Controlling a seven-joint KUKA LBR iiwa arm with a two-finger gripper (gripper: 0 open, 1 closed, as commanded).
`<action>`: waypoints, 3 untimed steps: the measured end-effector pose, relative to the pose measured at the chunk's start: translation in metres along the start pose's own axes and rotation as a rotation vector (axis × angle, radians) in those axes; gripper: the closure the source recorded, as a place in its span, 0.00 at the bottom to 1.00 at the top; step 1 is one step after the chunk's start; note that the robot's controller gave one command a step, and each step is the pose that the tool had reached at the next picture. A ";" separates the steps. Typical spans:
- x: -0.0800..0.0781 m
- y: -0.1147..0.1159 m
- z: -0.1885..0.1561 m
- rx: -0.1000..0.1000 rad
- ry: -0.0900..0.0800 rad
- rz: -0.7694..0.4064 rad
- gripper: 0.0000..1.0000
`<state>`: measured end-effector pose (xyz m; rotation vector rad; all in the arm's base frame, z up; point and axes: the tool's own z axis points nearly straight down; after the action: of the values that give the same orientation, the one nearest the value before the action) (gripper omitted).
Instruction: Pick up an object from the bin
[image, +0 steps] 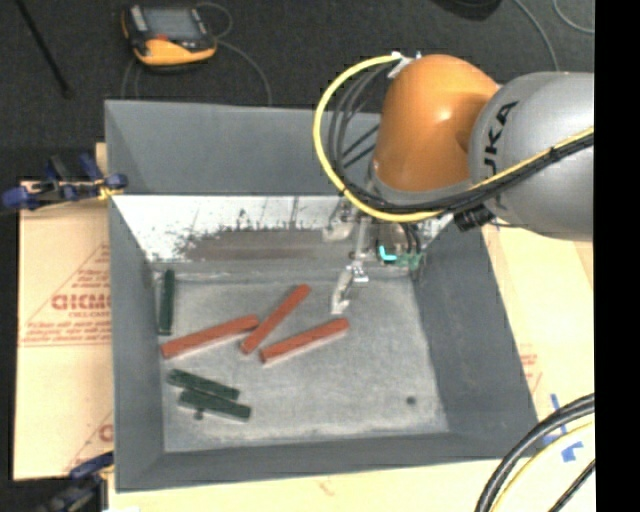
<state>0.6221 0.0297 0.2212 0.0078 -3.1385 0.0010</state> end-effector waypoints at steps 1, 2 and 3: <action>-0.001 0.000 -0.005 -0.001 -0.008 0.000 0.00; 0.003 0.001 0.048 0.001 -0.014 -0.020 0.00; 0.062 0.014 0.140 0.001 0.005 -0.101 1.00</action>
Offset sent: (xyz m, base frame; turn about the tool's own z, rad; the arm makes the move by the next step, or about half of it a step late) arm -0.0163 0.0073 -0.1357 -0.0657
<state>0.5599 0.0431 0.0818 0.1664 -3.1287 0.0028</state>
